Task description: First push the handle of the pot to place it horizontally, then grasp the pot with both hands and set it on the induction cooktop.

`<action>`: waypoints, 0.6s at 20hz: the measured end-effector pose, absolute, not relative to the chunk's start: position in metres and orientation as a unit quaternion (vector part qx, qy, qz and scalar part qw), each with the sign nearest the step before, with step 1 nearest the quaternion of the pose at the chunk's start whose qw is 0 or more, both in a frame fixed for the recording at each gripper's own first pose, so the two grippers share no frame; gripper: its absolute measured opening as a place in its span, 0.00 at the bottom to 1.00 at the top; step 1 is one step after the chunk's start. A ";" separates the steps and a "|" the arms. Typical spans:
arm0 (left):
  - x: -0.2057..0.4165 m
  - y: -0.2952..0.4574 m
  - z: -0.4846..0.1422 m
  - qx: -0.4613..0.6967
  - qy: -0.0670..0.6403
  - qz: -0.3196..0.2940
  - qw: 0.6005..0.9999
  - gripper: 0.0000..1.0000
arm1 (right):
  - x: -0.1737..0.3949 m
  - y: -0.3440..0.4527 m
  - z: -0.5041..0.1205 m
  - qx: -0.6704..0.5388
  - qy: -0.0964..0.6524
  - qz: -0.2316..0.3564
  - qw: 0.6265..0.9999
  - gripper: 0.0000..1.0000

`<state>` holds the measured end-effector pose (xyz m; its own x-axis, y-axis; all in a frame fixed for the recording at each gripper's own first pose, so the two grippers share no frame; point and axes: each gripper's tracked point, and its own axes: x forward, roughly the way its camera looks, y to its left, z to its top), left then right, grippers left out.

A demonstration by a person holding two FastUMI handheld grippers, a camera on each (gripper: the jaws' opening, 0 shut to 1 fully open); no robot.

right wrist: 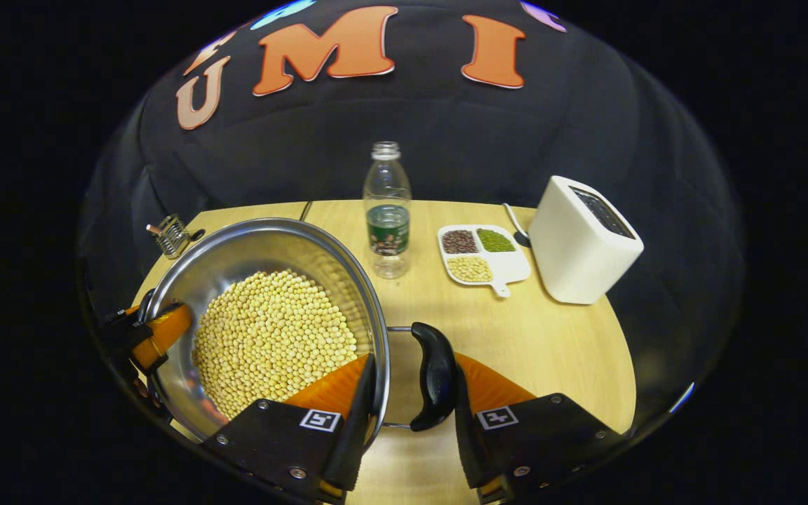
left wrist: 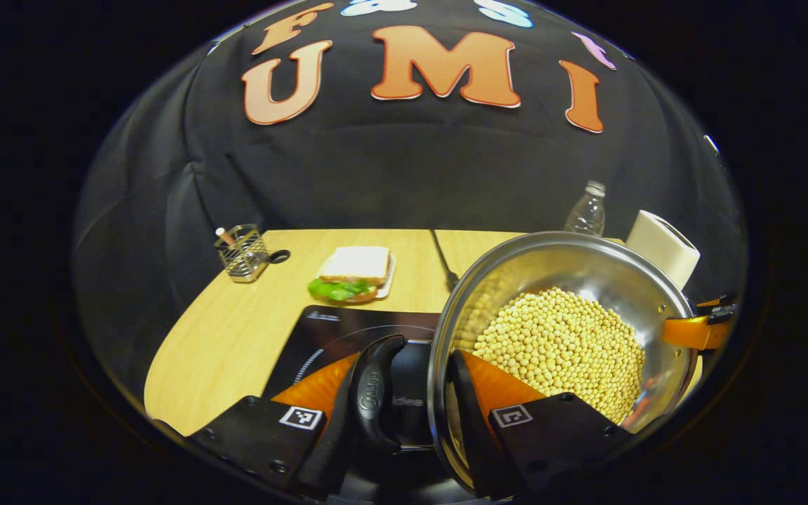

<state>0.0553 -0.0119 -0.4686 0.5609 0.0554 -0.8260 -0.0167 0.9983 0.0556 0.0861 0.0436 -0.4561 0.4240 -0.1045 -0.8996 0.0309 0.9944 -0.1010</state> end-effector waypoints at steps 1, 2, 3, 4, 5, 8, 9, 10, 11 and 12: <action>0.055 0.001 -0.466 0.022 0.466 0.026 0.884 0.73 | 0.089 0.057 -0.457 -0.038 0.536 -0.031 0.843 0.56; 0.053 0.014 -0.464 0.022 0.466 0.033 0.884 0.73 | 0.090 0.068 -0.457 -0.044 0.534 -0.023 0.844 0.56; 0.051 0.027 -0.465 0.019 0.469 0.040 0.882 0.73 | 0.092 0.079 -0.457 -0.047 0.533 -0.017 0.844 0.56; 0.050 0.039 -0.463 0.018 0.469 0.046 0.882 0.73 | 0.095 0.091 -0.459 -0.048 0.534 -0.011 0.844 0.57; 0.048 0.050 -0.461 0.018 0.470 0.053 0.881 0.73 | 0.098 0.102 -0.460 -0.048 0.534 -0.005 0.844 0.56; 0.047 0.079 -0.454 0.023 0.465 0.069 0.882 0.75 | 0.104 0.131 -0.461 -0.054 0.533 0.013 0.844 0.57; 0.047 0.086 -0.454 0.023 0.465 0.071 0.882 0.70 | 0.104 0.139 -0.462 -0.054 0.533 0.017 0.845 0.56; 0.046 0.092 -0.454 0.022 0.468 0.074 0.881 0.73 | 0.106 0.147 -0.462 -0.053 0.532 0.019 0.845 0.52; 0.043 0.099 -0.455 0.022 0.469 0.077 0.880 0.75 | 0.106 0.150 -0.465 -0.054 0.532 0.021 0.845 0.51; 0.042 0.106 -0.457 0.025 0.469 0.080 0.879 0.73 | 0.107 0.154 -0.468 -0.056 0.533 0.023 0.844 0.56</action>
<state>0.0417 0.1063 -0.4570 0.5473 0.1640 -0.8207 -0.1173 0.9860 0.1188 0.1066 0.1541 -0.4685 0.4303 -0.0199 -0.9025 -0.0988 0.9927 -0.0690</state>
